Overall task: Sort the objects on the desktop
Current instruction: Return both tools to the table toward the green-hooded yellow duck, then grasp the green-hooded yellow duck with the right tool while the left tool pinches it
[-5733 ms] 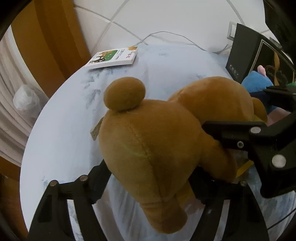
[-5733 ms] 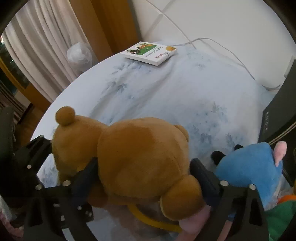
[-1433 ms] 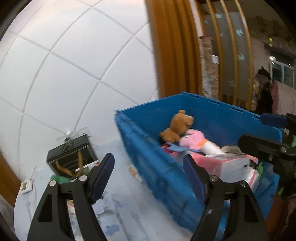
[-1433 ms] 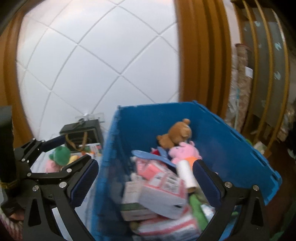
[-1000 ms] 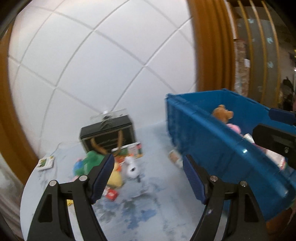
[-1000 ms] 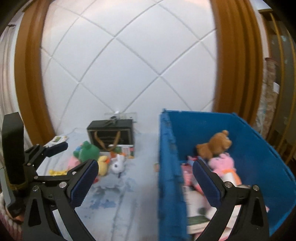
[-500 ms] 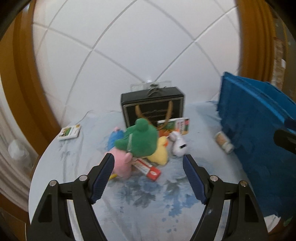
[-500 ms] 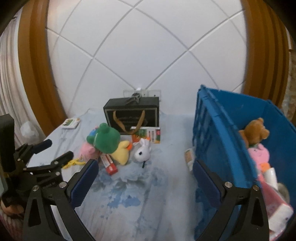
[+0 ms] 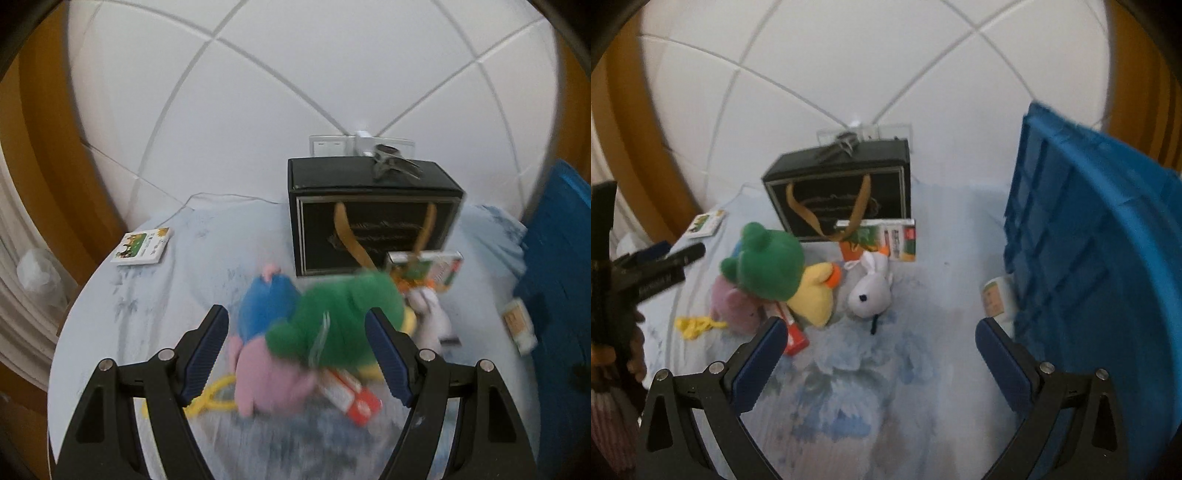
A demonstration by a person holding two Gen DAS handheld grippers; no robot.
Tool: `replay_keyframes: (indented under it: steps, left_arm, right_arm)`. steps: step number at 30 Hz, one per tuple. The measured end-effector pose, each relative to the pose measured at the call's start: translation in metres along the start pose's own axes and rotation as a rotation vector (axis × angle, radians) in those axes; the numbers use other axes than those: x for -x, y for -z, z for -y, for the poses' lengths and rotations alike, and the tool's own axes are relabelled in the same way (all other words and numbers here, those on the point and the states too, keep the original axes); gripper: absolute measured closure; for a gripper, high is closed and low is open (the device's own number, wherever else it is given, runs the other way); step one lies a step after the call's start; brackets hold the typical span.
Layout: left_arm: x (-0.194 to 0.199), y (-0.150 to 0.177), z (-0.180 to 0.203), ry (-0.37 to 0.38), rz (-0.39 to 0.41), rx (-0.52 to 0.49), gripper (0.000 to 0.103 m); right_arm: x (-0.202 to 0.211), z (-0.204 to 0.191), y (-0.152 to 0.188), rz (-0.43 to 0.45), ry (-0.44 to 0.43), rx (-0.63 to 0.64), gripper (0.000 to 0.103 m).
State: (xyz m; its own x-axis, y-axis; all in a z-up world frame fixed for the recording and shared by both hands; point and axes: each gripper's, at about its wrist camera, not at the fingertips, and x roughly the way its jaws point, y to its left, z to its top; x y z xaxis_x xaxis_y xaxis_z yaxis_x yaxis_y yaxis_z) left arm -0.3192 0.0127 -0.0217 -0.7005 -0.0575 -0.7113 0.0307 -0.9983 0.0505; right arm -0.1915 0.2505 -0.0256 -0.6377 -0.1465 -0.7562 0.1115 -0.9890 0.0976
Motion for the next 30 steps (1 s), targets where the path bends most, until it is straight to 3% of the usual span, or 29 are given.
replay_keyframes:
  steps: [6, 9, 12, 15, 18, 23, 26, 30]
  left_arm:
    - [-0.064, -0.046, 0.024, 0.062, -0.016, 0.000, 0.027]
    - [-0.093, -0.044, 0.042, 0.079, -0.091, -0.033, 0.027]
    - [-0.098, -0.012, 0.049, 0.095, -0.152, -0.085, 0.027]
    - [-0.068, 0.025, 0.038, 0.150, -0.131, -0.060, 0.023]
    - [-0.040, 0.064, 0.023, 0.154, -0.155, -0.040, 0.019]
    - [-0.019, 0.128, 0.004, 0.033, -0.237, -0.103, 0.019]
    - [-0.007, 0.151, -0.007, 0.042, -0.259, -0.087, 0.019]
    - [0.007, 0.161, -0.011, 0.081, -0.232, -0.055, 0.019]
  right_arm:
    - [-0.054, -0.003, -0.014, -0.056, -0.008, -0.018, 0.000]
    - [-0.069, -0.004, -0.014, -0.076, -0.004, -0.014, 0.000]
    - [-0.076, -0.002, -0.009, -0.102, -0.003, -0.011, 0.000]
    - [-0.076, 0.003, -0.003, -0.116, 0.003, -0.014, 0.000]
    - [-0.071, 0.006, 0.007, -0.127, -0.003, -0.020, 0.000]
    - [-0.061, -0.002, 0.028, -0.150, -0.041, -0.004, 0.000]
    - [-0.060, -0.009, 0.042, -0.173, -0.080, 0.007, 0.000]
    - [-0.067, -0.021, 0.057, -0.193, -0.150, 0.014, 0.000]
